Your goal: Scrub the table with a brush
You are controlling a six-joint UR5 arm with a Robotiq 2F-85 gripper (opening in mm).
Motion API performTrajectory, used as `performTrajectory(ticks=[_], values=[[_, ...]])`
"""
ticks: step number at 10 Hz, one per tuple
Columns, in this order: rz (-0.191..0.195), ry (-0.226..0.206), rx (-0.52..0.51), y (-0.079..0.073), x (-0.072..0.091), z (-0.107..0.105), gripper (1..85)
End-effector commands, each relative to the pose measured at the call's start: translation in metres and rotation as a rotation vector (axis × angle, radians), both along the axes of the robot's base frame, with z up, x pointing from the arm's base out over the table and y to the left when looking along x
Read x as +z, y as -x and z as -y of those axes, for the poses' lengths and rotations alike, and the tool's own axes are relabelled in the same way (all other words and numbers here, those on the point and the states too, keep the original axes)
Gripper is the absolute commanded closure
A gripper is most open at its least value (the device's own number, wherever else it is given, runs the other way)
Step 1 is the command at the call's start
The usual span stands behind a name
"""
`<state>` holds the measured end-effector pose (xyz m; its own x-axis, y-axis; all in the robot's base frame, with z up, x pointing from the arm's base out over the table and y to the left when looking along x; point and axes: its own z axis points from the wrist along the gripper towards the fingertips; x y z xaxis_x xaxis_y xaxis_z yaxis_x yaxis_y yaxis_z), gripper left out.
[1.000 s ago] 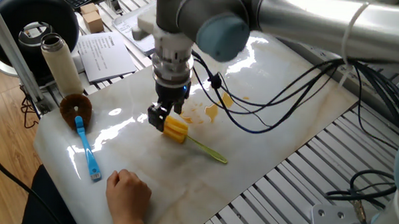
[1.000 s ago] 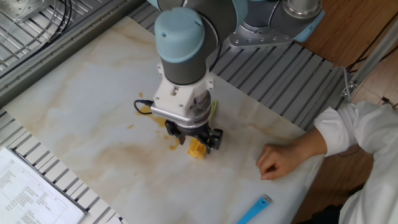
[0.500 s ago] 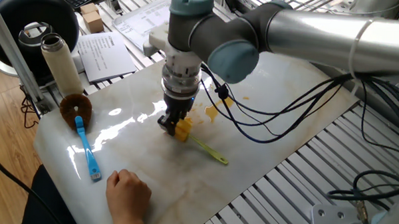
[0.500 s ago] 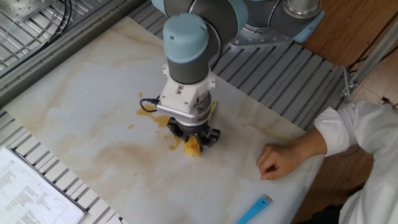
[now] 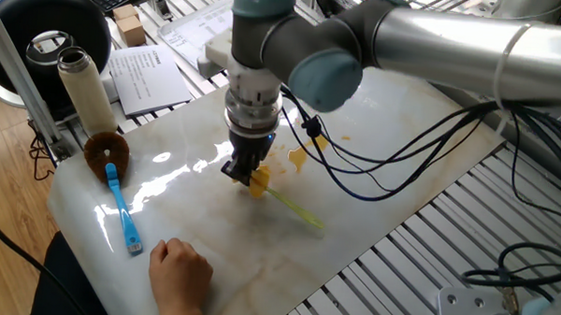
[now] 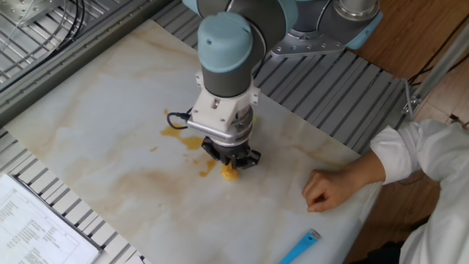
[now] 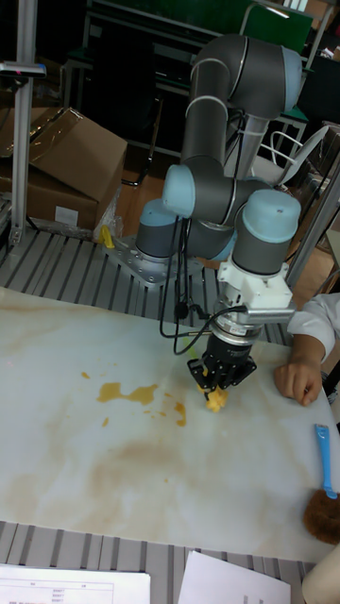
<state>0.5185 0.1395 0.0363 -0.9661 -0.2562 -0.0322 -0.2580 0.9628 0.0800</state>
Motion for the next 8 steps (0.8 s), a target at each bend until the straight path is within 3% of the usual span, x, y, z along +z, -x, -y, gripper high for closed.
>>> performTrajectory(ticks=[1, 3, 5, 7, 8], values=[[-0.01, -0.013, 0.001, -0.008, 0.021, 0.002, 84.0], [0.005, 0.017, -0.03, -0.018, 0.008, 0.002, 84.0], [0.007, 0.018, 0.008, -0.018, 0.008, 0.002, 84.0], [0.002, 0.055, 0.085, -0.016, 0.004, 0.018, 84.0], [0.034, 0.103, 0.133, -0.021, -0.005, 0.038, 84.0]])
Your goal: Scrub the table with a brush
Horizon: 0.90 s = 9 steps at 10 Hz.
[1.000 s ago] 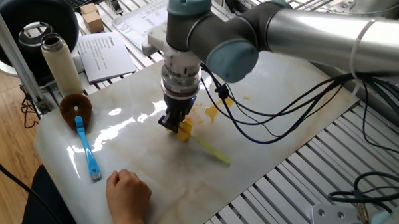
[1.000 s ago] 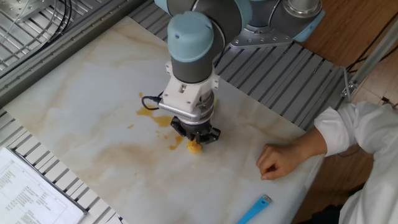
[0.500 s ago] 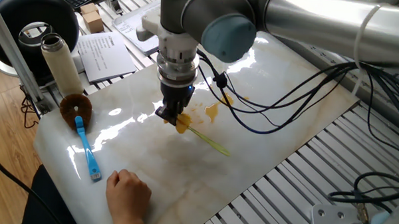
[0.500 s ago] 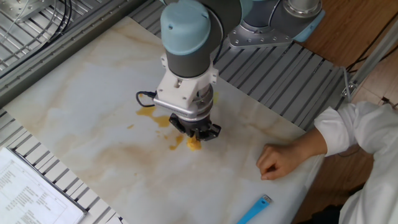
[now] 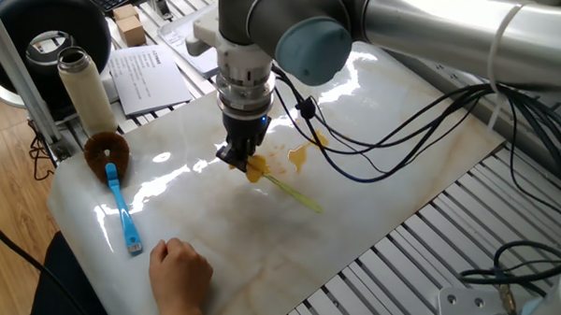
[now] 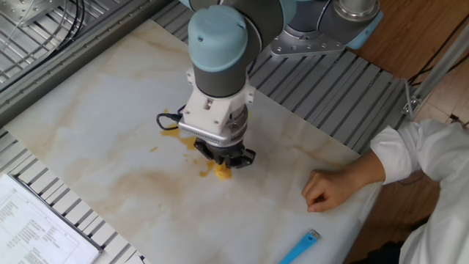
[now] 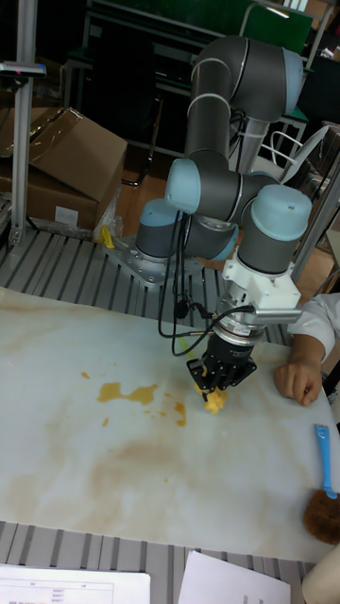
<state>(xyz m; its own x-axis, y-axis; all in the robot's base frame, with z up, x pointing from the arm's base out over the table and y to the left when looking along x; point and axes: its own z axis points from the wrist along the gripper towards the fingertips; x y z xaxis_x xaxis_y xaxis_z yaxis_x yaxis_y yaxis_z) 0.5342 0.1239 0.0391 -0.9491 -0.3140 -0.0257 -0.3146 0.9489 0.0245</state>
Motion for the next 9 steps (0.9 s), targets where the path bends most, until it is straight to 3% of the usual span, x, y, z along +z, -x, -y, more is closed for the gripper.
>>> performTrajectory(ticks=[1, 2, 3, 6, 9], values=[[-0.007, 0.007, 0.018, 0.004, -0.012, 0.007, 84.0], [-0.02, -0.022, -0.042, 0.007, -0.008, -0.021, 84.0], [-0.018, -0.011, -0.081, 0.005, -0.004, -0.035, 84.0], [-0.007, 0.01, -0.078, 0.003, -0.004, -0.03, 84.0], [-0.007, -0.009, -0.02, 0.003, -0.004, -0.031, 84.0]])
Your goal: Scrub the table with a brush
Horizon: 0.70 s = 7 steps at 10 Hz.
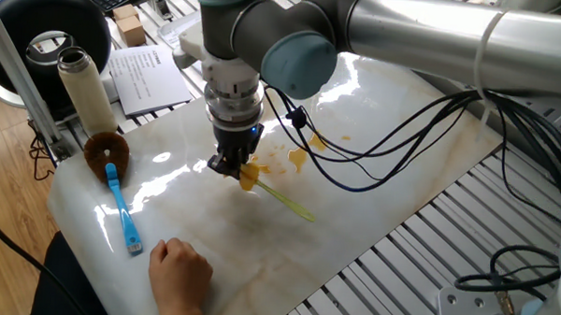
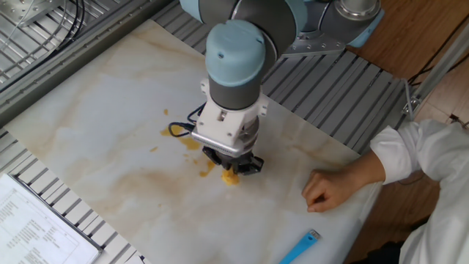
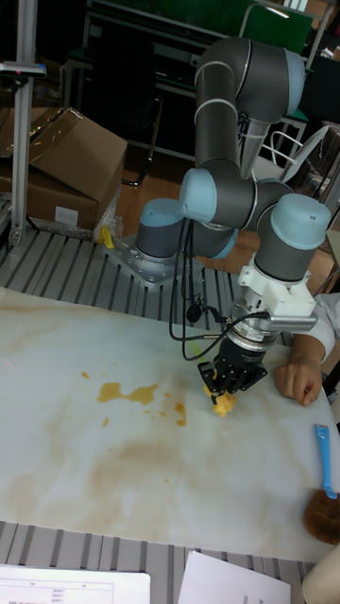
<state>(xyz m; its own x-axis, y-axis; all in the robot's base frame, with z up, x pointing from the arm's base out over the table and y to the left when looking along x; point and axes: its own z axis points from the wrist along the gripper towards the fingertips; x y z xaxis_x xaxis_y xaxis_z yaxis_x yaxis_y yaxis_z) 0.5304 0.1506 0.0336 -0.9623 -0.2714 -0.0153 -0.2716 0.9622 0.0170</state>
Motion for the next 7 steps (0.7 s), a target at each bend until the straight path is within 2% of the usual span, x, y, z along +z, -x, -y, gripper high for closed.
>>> performTrajectory(ticks=[1, 3, 4, 5, 6, 7], values=[[0.002, -0.031, 0.052, 0.003, 0.001, 0.018, 84.0], [0.016, 0.023, 0.068, 0.012, -0.011, 0.06, 84.0], [0.016, 0.034, 0.066, 0.018, -0.015, 0.069, 84.0], [0.017, 0.006, 0.043, 0.019, -0.017, 0.061, 84.0], [0.036, -0.031, -0.018, 0.014, -0.016, 0.052, 84.0], [0.022, 0.022, -0.109, 0.017, -0.016, 0.067, 84.0]])
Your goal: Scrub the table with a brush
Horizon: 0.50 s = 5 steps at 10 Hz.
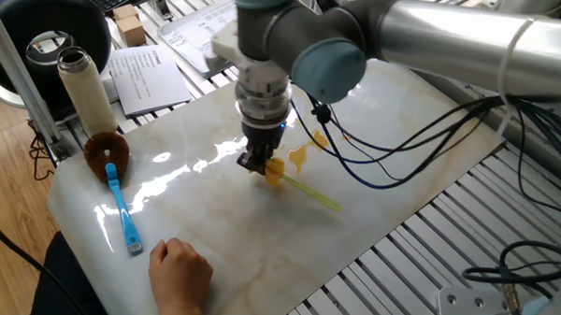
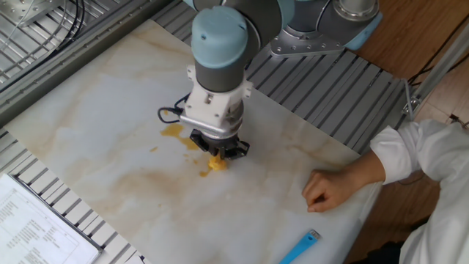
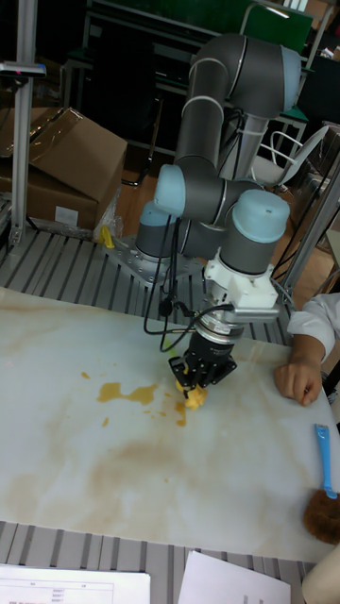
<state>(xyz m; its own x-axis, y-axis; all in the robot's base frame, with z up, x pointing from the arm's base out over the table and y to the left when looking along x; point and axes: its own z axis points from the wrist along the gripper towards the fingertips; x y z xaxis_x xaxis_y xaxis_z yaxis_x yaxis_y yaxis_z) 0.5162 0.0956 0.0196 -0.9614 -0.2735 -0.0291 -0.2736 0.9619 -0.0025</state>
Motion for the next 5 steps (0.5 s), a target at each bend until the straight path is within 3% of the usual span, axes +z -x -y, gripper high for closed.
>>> performTrajectory(ticks=[1, 3, 5], values=[[-0.014, 0.017, -0.146, 0.008, -0.003, 0.014, 84.0], [-0.008, -0.022, -0.133, 0.006, -0.006, 0.011, 84.0], [-0.015, 0.01, -0.121, 0.008, -0.009, 0.028, 84.0]])
